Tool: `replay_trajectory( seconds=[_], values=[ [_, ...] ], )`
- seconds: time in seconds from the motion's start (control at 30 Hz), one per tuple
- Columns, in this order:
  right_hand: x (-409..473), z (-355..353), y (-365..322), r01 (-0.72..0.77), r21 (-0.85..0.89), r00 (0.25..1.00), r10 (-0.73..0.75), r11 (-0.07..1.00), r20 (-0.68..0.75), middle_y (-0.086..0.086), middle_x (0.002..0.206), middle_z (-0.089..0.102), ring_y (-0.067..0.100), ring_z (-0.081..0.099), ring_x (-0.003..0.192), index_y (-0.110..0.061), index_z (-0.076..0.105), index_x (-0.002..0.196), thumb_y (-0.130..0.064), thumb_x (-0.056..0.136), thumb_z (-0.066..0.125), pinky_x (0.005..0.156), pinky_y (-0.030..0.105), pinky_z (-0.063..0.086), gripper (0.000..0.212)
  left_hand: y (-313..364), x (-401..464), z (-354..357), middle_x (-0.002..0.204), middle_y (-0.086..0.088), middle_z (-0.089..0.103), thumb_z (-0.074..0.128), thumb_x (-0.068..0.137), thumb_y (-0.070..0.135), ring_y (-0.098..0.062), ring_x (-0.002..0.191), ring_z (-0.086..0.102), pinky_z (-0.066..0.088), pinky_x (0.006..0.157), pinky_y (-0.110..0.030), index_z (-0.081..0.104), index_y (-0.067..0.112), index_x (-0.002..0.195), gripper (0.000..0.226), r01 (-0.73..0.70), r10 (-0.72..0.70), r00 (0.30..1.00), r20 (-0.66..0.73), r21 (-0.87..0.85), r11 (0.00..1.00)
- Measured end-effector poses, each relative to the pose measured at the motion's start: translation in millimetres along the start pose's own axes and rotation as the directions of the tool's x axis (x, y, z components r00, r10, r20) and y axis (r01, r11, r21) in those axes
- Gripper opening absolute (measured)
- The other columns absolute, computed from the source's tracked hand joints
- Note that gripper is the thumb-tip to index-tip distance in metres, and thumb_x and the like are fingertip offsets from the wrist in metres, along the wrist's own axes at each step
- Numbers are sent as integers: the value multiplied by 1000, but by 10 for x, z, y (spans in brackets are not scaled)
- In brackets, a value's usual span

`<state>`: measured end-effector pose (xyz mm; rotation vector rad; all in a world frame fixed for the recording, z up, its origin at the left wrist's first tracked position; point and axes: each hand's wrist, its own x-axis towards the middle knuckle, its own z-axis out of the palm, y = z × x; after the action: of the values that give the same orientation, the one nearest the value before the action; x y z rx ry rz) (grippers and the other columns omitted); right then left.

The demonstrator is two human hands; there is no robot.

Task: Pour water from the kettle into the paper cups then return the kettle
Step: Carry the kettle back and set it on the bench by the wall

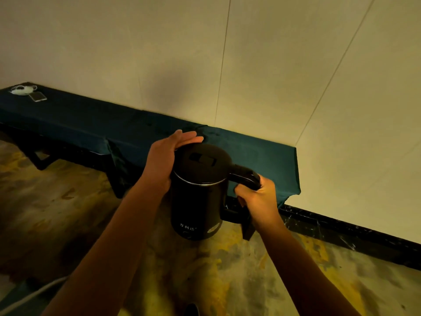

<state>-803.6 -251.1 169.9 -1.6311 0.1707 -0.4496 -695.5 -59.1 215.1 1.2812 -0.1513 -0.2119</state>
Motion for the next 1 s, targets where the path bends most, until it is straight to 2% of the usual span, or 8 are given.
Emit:
replay_trajectory(
  seconds=[0.07,0.13,0.2,0.37,0.47,0.8,0.9,1.0],
  values=[
    [344,25,144,-3,-12,1000,3,1000,-11,-9,44,49,5,46,41,-7,56,61,-4,65,61,45,22,39,7,-48,354,19,114,-5,77,52,97,40,-21,112,70,46,107,-46,80,18,103,36,0,0,1000,6,30,1000],
    [741,81,251,-1,-41,1000,0,999,-13,-9,46,49,7,45,43,1,51,64,-5,66,61,47,25,39,12,-72,754,12,110,-6,78,64,82,42,-24,109,71,49,104,-46,82,19,100,34,1,1,1000,-20,61,998],
    [1103,142,350,-3,-81,1000,1,997,-25,-8,48,48,10,46,45,1,52,63,-4,67,62,48,27,40,13,-94,1140,-6,107,-7,78,63,81,38,-26,104,72,52,102,-46,82,18,99,32,24,-21,999,-33,77,997],
    [2017,279,546,-50,-109,999,49,993,-17,-12,40,52,-2,49,40,-21,53,54,19,76,67,45,17,42,47,-139,2096,-37,105,-5,79,54,87,32,-24,105,72,53,95,-38,83,17,96,33,27,-22,997,-69,72,997],
    [2537,409,634,-35,-74,999,36,997,7,-15,44,58,-4,53,43,-30,59,51,-4,67,64,48,13,45,31,-188,2662,-104,108,-7,78,55,86,37,-25,106,72,51,99,-42,82,15,99,37,45,-39,996,-77,79,996],
    [4047,750,977,-17,-16,992,19,1000,123,-22,48,61,-7,56,44,-29,66,67,-15,59,68,49,6,42,16,-273,4139,-225,111,-17,76,51,94,30,-32,108,71,50,103,-48,79,3,102,39,45,-36,987,-154,55,997],
    [4374,887,1062,-27,-1,990,26,1000,137,-22,48,61,-8,56,44,-39,71,61,-29,56,65,48,7,43,12,-276,4518,-293,107,-16,77,51,93,27,-30,103,73,55,95,-43,79,3,102,37,25,-9,985,-171,92,995],
    [4742,1095,1232,-38,-50,992,43,998,116,-22,47,59,-7,54,43,-46,71,60,-22,60,66,48,8,42,24,-351,4982,-428,98,-11,79,52,92,22,-24,96,75,59,76,-27,82,11,92,32,26,-9,988,-155,105,994]
  ],
)
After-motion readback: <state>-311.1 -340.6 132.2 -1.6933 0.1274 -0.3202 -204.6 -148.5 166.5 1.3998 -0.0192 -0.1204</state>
